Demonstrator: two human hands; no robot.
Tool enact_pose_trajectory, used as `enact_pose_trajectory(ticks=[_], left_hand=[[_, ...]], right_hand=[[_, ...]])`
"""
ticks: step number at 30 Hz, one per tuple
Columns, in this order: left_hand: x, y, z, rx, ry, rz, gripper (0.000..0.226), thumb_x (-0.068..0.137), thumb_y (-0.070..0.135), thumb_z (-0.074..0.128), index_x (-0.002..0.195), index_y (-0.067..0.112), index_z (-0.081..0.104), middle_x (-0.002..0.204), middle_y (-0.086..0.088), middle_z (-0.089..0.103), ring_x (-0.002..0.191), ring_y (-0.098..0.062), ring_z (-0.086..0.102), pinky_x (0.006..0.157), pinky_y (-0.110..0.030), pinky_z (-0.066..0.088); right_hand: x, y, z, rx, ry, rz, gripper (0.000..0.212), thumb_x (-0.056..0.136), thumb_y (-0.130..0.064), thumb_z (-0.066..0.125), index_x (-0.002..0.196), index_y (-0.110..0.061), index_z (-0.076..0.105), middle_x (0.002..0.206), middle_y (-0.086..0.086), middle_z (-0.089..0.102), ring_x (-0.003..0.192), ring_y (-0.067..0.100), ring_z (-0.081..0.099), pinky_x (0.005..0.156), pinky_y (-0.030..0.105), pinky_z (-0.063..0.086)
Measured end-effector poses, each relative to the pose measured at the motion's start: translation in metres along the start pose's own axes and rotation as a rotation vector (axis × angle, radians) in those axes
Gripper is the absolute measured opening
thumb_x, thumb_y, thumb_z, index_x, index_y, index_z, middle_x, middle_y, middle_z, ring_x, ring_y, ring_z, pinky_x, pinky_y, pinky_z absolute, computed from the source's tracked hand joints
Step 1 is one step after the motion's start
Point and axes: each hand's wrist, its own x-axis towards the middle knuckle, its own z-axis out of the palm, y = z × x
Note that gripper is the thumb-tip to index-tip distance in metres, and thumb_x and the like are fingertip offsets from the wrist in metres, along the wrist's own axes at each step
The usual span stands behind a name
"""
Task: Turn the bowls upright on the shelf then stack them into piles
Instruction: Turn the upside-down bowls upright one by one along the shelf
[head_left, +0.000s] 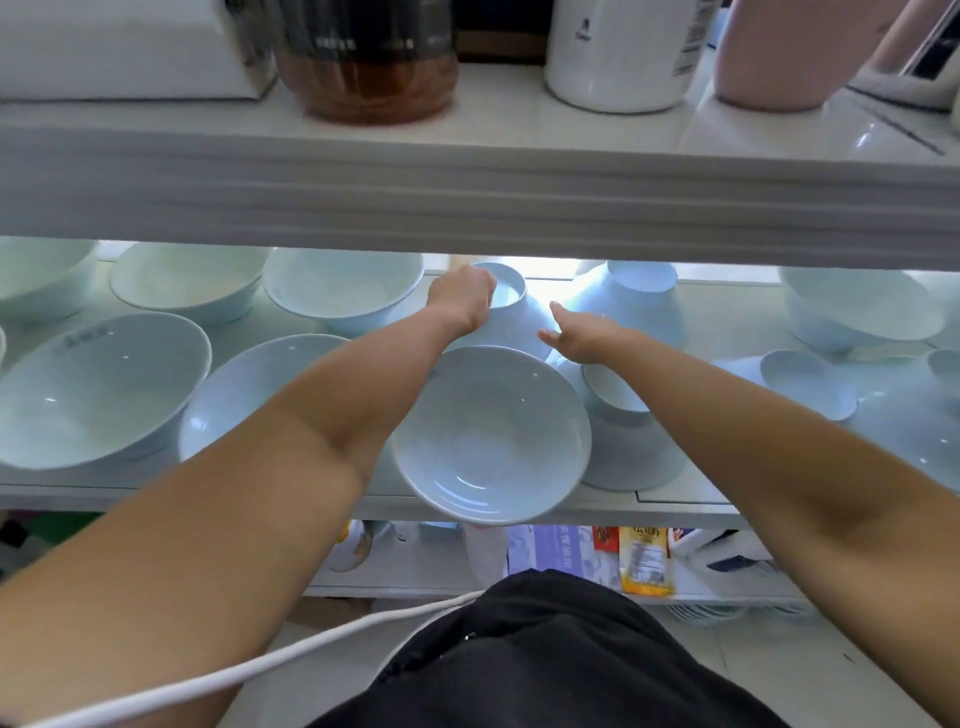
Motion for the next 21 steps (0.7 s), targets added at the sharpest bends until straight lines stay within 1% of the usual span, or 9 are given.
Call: enact_pose_trajectory(ticks=[2,5,7,10,12,14,16,18,21], left_hand=[[0.002,0.0,0.002,-0.094,0.009,-0.027,0.019,0.082,-0.002,0.054,0.074,0.015,0.056,0.1,-0.011,0.064,0.094,-0.032,0.062,0.073,-0.031,0.045],[0.005,0.0,0.001,-0.298,0.016,-0.078,0.034,0.08,-0.003,0.061,0.057,0.018,0.045,0.085,-0.008,0.057,0.087,-0.027,0.06,0.072,-0.029,0.044],[0.006,0.001,-0.005,-0.419,0.027,-0.129,0.038,0.077,-0.002,0.065,0.055,0.019,0.043,0.08,-0.005,0.056,0.08,-0.022,0.055,0.07,-0.025,0.041],[0.008,0.001,-0.014,-0.69,0.068,-0.279,0.038,0.078,0.001,0.068,0.056,0.019,0.044,0.065,0.003,0.049,0.072,-0.017,0.049,0.07,-0.025,0.039],[0.007,-0.001,-0.019,-0.895,0.09,-0.39,0.036,0.08,0.004,0.071,0.059,0.018,0.045,0.065,0.005,0.047,0.073,-0.018,0.05,0.07,-0.028,0.041],[0.005,-0.003,-0.023,-1.057,0.103,-0.46,0.031,0.08,0.006,0.072,0.063,0.017,0.048,0.069,0.005,0.051,0.082,-0.021,0.052,0.073,-0.035,0.048],[0.002,-0.004,-0.024,-1.17,0.106,-0.478,0.026,0.081,0.007,0.072,0.068,0.016,0.051,0.075,0.004,0.053,0.089,-0.022,0.053,0.078,-0.043,0.053],[-0.002,-0.004,-0.025,-1.248,0.094,-0.469,0.018,0.083,0.008,0.07,0.077,0.013,0.053,0.081,0.001,0.053,0.092,-0.023,0.053,0.078,-0.047,0.056],[-0.003,-0.008,-0.025,-1.255,0.044,-0.449,0.02,0.086,0.008,0.067,0.076,0.012,0.051,0.079,-0.002,0.053,0.092,-0.024,0.053,0.073,-0.046,0.057]], right_hand=[[0.002,0.002,0.001,0.039,-0.005,0.006,0.064,0.1,-0.045,0.027,0.152,-0.015,0.005,0.157,0.01,0.024,0.143,0.03,0.024,0.118,0.044,0.018],[0.003,0.002,-0.001,0.154,0.009,-0.001,0.065,0.1,-0.044,0.03,0.151,-0.01,0.008,0.158,0.01,0.02,0.144,0.028,0.023,0.114,0.039,0.022],[0.004,0.001,-0.004,0.252,0.04,0.011,0.066,0.1,-0.043,0.033,0.15,-0.005,0.011,0.157,0.011,0.021,0.143,0.028,0.024,0.113,0.036,0.023],[0.006,0.001,-0.009,0.416,0.097,0.088,0.065,0.099,-0.043,0.038,0.144,0.002,0.026,0.15,0.015,0.033,0.137,0.031,0.034,0.107,0.035,0.03],[0.006,0.0,-0.013,0.56,0.139,0.116,0.062,0.098,-0.043,0.041,0.137,0.004,0.036,0.142,0.017,0.042,0.13,0.032,0.042,0.101,0.034,0.035],[0.007,-0.002,-0.019,0.854,0.147,0.107,0.054,0.096,-0.04,0.048,0.132,0.0,0.046,0.135,0.017,0.05,0.122,0.03,0.05,0.096,0.035,0.04],[0.005,-0.007,-0.026,1.119,0.108,0.039,0.035,0.093,-0.026,0.057,0.121,-0.004,0.056,0.12,0.015,0.06,0.108,0.027,0.058,0.091,0.034,0.047],[0.004,-0.014,-0.033,1.219,0.11,-0.039,0.027,0.092,-0.008,0.058,0.118,-0.001,0.058,0.105,0.011,0.062,0.095,0.026,0.061,0.08,0.033,0.054],[0.007,-0.024,-0.039,1.199,0.227,-0.078,0.031,0.091,0.0,0.055,0.122,0.003,0.056,0.109,0.013,0.063,0.094,0.026,0.062,0.08,0.033,0.055]])
